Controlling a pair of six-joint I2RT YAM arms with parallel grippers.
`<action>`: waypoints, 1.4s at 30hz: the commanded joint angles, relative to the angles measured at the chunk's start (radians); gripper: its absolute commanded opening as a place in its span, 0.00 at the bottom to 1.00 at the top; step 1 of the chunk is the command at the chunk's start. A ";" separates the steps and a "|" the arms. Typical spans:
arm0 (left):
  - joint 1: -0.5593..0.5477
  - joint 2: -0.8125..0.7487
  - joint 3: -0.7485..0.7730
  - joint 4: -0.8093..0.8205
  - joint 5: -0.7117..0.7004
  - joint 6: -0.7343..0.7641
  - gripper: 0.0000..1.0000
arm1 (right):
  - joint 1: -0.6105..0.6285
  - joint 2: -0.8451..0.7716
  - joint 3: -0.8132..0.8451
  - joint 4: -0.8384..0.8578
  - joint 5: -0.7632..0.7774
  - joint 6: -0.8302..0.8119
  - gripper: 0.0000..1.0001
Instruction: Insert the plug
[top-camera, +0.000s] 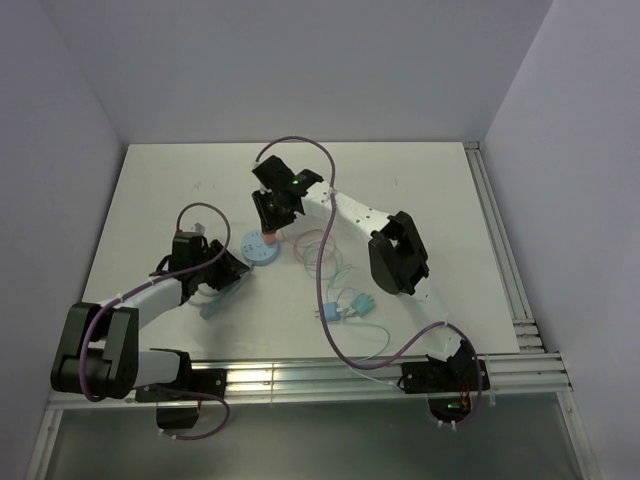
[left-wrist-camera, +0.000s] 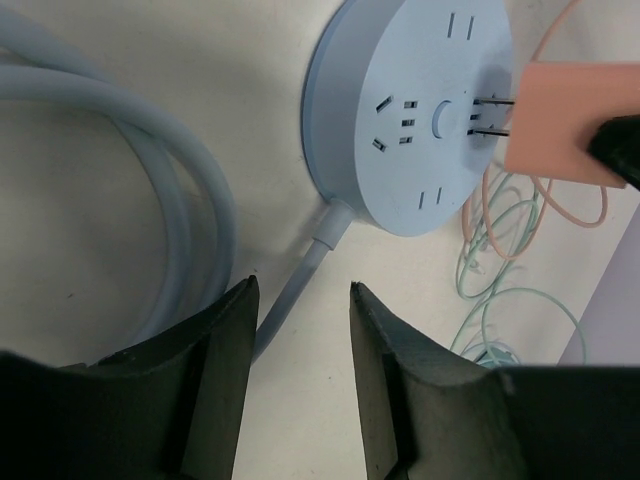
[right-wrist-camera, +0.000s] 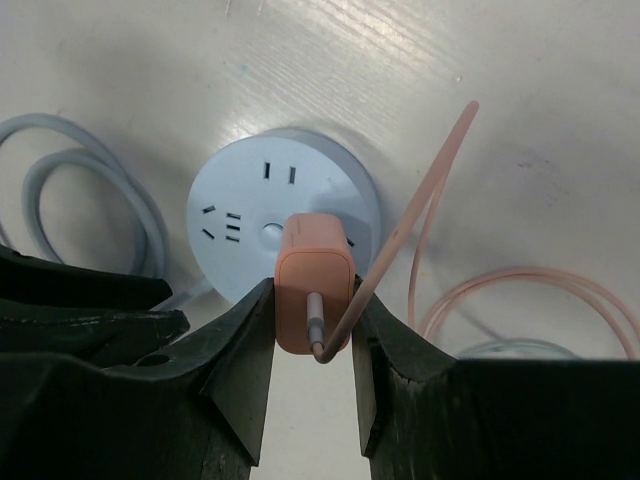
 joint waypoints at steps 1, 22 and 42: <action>-0.015 0.007 -0.017 0.046 -0.009 -0.013 0.47 | 0.019 0.010 0.045 -0.010 0.025 0.013 0.00; -0.141 0.057 0.003 0.021 -0.226 -0.004 0.12 | 0.043 0.002 0.033 -0.033 0.091 0.036 0.00; -0.173 0.140 -0.027 0.084 -0.169 -0.009 0.00 | 0.068 0.060 0.101 -0.105 0.206 -0.079 0.00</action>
